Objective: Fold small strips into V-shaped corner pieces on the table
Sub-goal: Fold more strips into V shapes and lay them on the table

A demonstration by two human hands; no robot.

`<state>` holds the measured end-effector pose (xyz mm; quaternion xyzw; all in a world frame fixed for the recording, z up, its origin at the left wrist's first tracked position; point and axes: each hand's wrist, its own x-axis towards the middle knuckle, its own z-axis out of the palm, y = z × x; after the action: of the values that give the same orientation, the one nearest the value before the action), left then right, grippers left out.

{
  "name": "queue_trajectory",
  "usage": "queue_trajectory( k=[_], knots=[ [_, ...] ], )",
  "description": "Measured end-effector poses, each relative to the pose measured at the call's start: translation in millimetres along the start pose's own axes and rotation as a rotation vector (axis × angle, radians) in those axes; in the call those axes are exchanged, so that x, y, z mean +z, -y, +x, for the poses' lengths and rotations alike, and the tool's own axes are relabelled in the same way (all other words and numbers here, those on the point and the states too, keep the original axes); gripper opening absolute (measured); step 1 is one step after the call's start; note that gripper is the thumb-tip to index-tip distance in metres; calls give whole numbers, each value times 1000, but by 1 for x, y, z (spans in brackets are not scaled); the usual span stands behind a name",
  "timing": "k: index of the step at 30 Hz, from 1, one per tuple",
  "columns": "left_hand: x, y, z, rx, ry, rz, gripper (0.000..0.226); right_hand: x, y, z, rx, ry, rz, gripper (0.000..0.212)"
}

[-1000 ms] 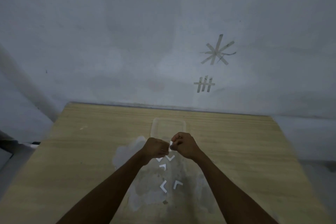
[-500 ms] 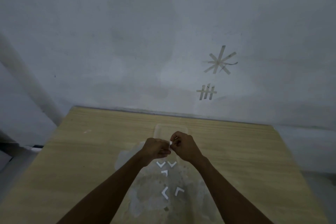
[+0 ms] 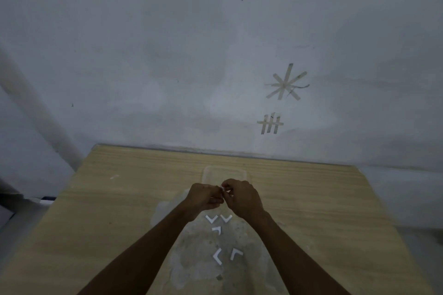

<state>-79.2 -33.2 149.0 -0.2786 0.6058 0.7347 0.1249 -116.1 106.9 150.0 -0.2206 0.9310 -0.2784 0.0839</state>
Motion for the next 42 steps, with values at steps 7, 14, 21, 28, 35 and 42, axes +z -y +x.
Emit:
queue_trajectory(
  k=[7,14,21,28,35,42],
  knots=[
    [6,-1,-1,-5,-33,26,9,5,1,-7,13,-18,-90,36],
    [7,6,-3,-32,-44,44,10,10,4,-11,61,-21,-51,32],
    [10,11,-5,-78,-57,-32,14,9,9,-10,106,1,-52,28],
    [11,16,-7,-94,-50,5,11,11,6,-15,145,-2,-53,26],
    [12,18,-7,-117,-38,6,11,7,5,-16,158,15,-53,22],
    [14,20,-6,-136,-68,-34,14,6,7,-15,170,30,-75,21]
  ],
)
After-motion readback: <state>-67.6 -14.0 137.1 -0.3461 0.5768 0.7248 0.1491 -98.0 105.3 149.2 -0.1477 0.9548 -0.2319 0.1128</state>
